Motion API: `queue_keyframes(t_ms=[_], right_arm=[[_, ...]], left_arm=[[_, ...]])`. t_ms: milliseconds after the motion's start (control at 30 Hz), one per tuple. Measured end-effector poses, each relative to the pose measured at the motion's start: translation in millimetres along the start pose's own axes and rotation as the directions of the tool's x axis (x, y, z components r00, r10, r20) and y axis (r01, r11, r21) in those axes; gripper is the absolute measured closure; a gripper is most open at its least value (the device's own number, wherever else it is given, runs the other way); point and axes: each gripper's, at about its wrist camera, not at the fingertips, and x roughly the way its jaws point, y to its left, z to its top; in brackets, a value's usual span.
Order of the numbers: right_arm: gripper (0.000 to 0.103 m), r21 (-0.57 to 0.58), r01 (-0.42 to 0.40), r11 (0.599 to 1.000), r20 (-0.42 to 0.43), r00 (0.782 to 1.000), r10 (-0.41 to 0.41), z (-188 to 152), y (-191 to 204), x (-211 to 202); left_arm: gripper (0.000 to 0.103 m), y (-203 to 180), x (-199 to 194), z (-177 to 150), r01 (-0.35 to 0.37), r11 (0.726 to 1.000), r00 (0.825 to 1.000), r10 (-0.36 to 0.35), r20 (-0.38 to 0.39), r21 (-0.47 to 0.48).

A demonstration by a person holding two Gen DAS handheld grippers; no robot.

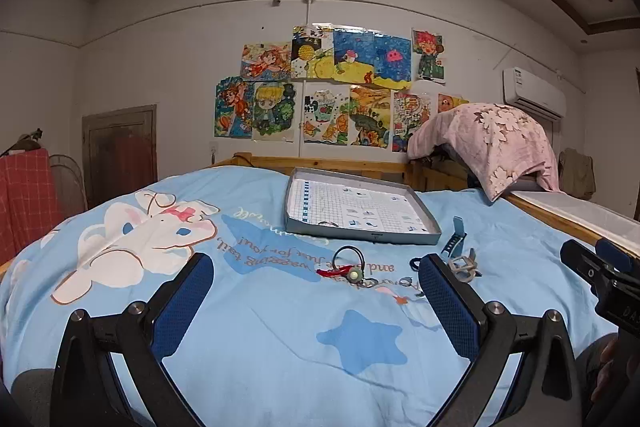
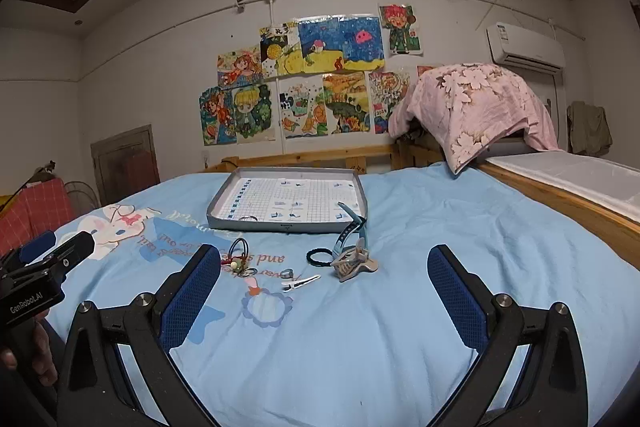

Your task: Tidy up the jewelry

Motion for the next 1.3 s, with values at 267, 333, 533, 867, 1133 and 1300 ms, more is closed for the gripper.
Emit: queue_keyframes(t_ms=[267,333,533,867,1133,1300], right_arm=[[0.001,-0.006,0.001,1.0,0.035,0.999,-0.001,7,1,-1],[0.001,-0.007,0.0,1.0,0.045,0.999,0.0,9,1,0],[0.001,0.002,0.004,1.0,0.066,0.998,-0.004,16,-2,9],[0.001,0.007,0.016,1.0,0.077,0.997,-0.016,21,-6,27],[0.001,0.012,0.03,0.999,0.079,0.996,-0.03,23,-11,48],[0.001,0.015,0.04,0.999,0.059,0.997,-0.041,23,-14,66]], left_arm=[[0.0,-2,-1,4,0.002,1.0,1.0,-0.002,0.015,-0.003],[0.0,-3,1,7,0.001,1.0,1.0,-0.001,0.021,-0.002],[0.0,-5,12,13,-0.001,1.0,1.0,0.001,0.029,-0.007],[0.0,-10,34,16,-0.001,1.0,1.0,0.001,0.022,-0.015],[0.0,-14,59,18,-0.009,1.0,1.0,0.009,0.016,-0.025],[0.0,-17,82,15,-0.007,1.0,1.0,0.007,-0.009,-0.022]])
